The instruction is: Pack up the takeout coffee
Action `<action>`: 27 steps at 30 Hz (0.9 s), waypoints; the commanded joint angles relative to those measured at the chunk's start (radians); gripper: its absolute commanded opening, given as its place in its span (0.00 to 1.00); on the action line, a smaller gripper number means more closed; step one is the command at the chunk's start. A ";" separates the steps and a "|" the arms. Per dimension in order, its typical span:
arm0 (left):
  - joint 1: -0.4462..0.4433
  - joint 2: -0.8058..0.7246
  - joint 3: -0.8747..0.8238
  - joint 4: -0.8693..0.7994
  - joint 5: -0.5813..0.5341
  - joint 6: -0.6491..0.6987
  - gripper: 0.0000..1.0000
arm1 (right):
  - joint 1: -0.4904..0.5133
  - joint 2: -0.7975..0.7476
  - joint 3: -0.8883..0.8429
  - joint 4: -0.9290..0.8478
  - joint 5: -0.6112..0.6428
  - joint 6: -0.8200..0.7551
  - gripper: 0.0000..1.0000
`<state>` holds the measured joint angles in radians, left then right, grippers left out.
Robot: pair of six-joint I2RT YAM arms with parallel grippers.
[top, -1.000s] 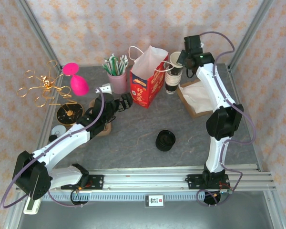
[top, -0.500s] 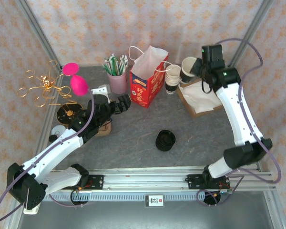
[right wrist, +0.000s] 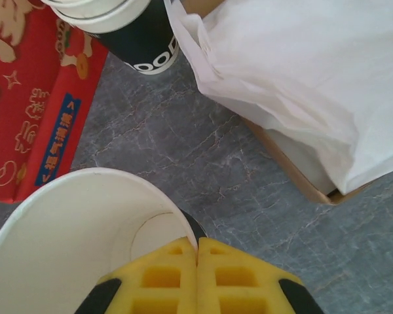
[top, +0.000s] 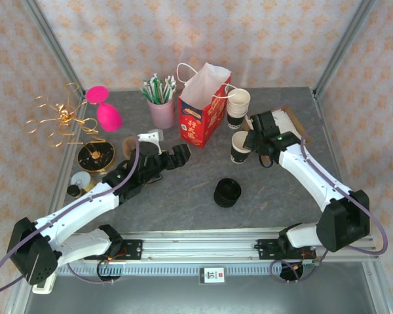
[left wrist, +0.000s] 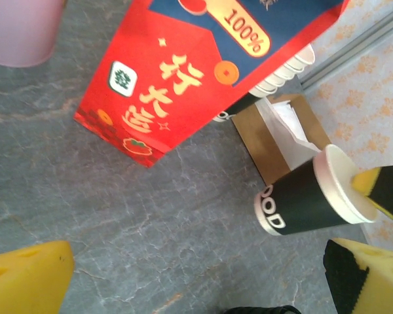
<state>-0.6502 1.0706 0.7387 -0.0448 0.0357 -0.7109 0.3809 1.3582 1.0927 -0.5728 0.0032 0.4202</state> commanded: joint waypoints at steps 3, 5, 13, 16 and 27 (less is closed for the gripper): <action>-0.030 0.046 -0.020 0.097 -0.035 -0.045 0.99 | 0.004 0.040 -0.058 0.204 0.065 0.031 0.00; -0.034 0.062 -0.018 0.101 -0.039 -0.046 0.99 | 0.003 0.066 -0.063 0.229 0.072 0.030 0.00; -0.034 0.107 0.001 0.079 -0.037 -0.036 0.99 | 0.005 0.166 -0.027 0.232 0.122 0.028 0.00; -0.034 0.107 0.006 0.066 -0.039 -0.033 0.99 | 0.006 0.171 -0.029 0.236 0.107 0.022 0.04; -0.052 0.140 0.071 -0.037 -0.025 -0.059 0.99 | 0.008 0.128 0.042 0.115 0.136 0.014 0.46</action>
<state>-0.6834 1.1938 0.7616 -0.0204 0.0177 -0.7444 0.3820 1.5284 1.0985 -0.3981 0.1043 0.4320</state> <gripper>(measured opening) 0.991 0.444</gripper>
